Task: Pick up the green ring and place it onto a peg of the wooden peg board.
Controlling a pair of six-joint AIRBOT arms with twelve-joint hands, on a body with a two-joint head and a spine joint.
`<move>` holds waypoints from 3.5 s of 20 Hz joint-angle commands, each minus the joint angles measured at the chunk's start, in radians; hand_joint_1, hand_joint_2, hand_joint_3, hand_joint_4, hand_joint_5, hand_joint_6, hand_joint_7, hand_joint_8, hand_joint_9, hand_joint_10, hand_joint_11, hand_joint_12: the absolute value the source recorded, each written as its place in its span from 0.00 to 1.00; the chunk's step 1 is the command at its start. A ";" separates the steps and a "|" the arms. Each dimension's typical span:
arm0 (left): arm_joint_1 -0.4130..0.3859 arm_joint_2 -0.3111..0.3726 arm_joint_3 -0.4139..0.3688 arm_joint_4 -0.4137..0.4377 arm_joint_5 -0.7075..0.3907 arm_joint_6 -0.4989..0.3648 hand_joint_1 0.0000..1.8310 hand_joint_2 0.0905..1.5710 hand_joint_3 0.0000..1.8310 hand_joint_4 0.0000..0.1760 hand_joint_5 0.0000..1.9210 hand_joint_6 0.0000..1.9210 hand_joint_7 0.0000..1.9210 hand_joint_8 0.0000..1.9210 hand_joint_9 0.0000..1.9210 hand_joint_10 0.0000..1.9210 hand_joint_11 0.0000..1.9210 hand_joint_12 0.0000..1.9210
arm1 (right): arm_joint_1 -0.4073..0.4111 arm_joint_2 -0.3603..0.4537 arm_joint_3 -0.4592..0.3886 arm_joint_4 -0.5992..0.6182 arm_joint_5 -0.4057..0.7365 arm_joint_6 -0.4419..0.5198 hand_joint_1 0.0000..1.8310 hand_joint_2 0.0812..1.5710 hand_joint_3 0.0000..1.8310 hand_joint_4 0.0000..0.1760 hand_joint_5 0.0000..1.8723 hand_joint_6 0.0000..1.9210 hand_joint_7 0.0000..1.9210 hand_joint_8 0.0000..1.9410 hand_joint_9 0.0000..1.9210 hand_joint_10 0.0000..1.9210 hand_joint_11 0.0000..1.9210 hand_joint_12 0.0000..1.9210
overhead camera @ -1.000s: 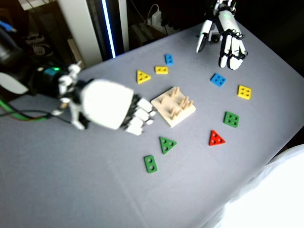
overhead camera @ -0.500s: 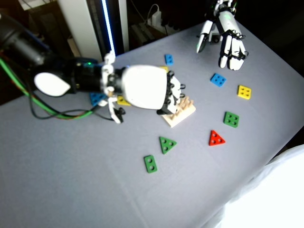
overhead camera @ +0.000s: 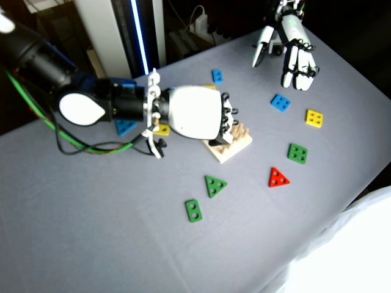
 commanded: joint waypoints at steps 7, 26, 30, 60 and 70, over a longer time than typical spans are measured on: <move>-0.010 -0.007 0.002 0.021 -0.120 -0.012 0.38 0.66 0.00 0.26 0.24 0.00 0.14 0.00 0.11 0.00 0.00 0.31 | 0.010 0.048 -0.021 0.007 0.072 0.004 0.69 0.63 0.00 0.17 0.63 0.32 0.63 0.34 0.59 0.40 0.44 0.74; -0.010 -0.008 0.000 0.018 -0.125 -0.014 0.38 0.67 0.00 0.28 0.24 0.00 0.14 0.00 0.10 0.00 0.00 0.31 | 0.011 0.066 -0.032 -0.021 0.084 0.021 0.69 0.64 0.00 0.07 0.64 0.29 0.62 0.38 0.59 0.42 0.49 0.73; -0.010 -0.009 0.000 0.017 -0.125 -0.014 0.39 0.66 0.00 0.26 0.25 0.00 0.14 0.00 0.11 0.00 0.00 0.31 | 0.016 0.059 -0.034 -0.019 0.100 0.021 0.69 0.63 0.00 0.00 0.66 0.23 0.61 0.42 0.58 0.47 0.49 0.75; -0.010 -0.011 0.003 0.017 -0.126 -0.018 0.38 0.66 0.00 0.31 0.24 0.00 0.15 0.00 0.11 0.00 0.00 0.32 | 0.026 -0.002 -0.018 -0.089 0.046 0.021 0.69 0.63 0.00 0.00 0.59 0.39 0.68 0.23 0.65 0.24 0.43 0.67; -0.009 -0.012 0.003 0.016 -0.128 -0.023 0.39 0.67 0.00 0.28 0.25 0.00 0.14 0.00 0.11 0.00 0.00 0.33 | 0.028 -0.009 -0.018 -0.088 0.046 0.021 0.63 0.61 0.00 0.00 0.47 0.00 0.48 0.05 0.42 0.38 0.33 0.68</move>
